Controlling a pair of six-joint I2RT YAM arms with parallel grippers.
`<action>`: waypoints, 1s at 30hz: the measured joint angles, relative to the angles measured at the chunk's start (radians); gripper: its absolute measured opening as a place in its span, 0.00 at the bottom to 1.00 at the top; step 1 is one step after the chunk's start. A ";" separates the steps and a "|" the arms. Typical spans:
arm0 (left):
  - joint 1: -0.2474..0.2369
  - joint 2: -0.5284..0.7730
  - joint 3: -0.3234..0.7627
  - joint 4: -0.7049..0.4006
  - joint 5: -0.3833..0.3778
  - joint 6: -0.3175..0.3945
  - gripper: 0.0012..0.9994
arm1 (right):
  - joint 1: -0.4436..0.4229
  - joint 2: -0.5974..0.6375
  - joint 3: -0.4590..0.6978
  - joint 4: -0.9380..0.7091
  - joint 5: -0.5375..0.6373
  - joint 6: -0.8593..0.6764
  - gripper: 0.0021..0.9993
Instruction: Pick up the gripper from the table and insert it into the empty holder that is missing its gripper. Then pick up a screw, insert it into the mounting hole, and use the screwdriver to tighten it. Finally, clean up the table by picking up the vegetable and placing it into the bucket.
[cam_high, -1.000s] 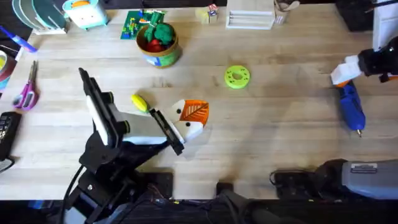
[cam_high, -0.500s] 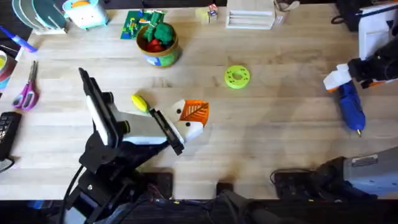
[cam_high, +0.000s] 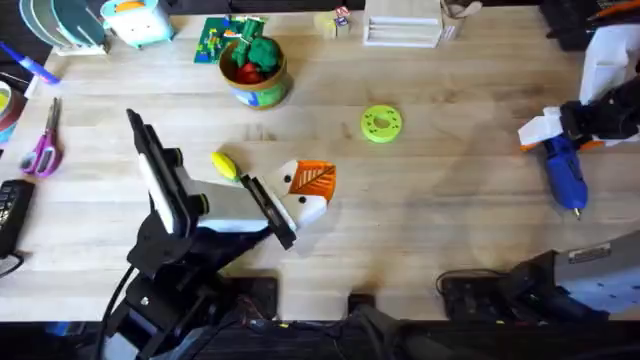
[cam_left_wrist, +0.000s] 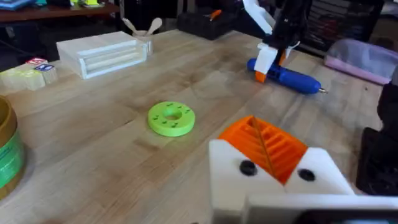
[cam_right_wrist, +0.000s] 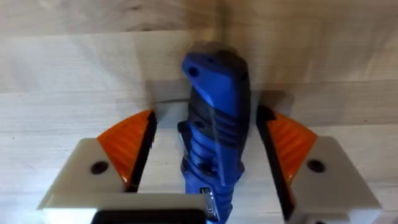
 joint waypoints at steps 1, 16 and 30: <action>0.000 0.000 0.000 0.000 0.000 0.000 0.02 | 0.000 0.000 0.000 0.000 0.000 0.000 0.99; 0.000 0.000 0.000 0.000 0.000 0.000 0.02 | -0.006 0.002 0.000 0.029 0.012 -0.007 0.53; 0.000 0.000 0.000 0.000 0.000 0.000 0.02 | -0.007 0.007 0.000 0.037 0.021 -0.014 0.02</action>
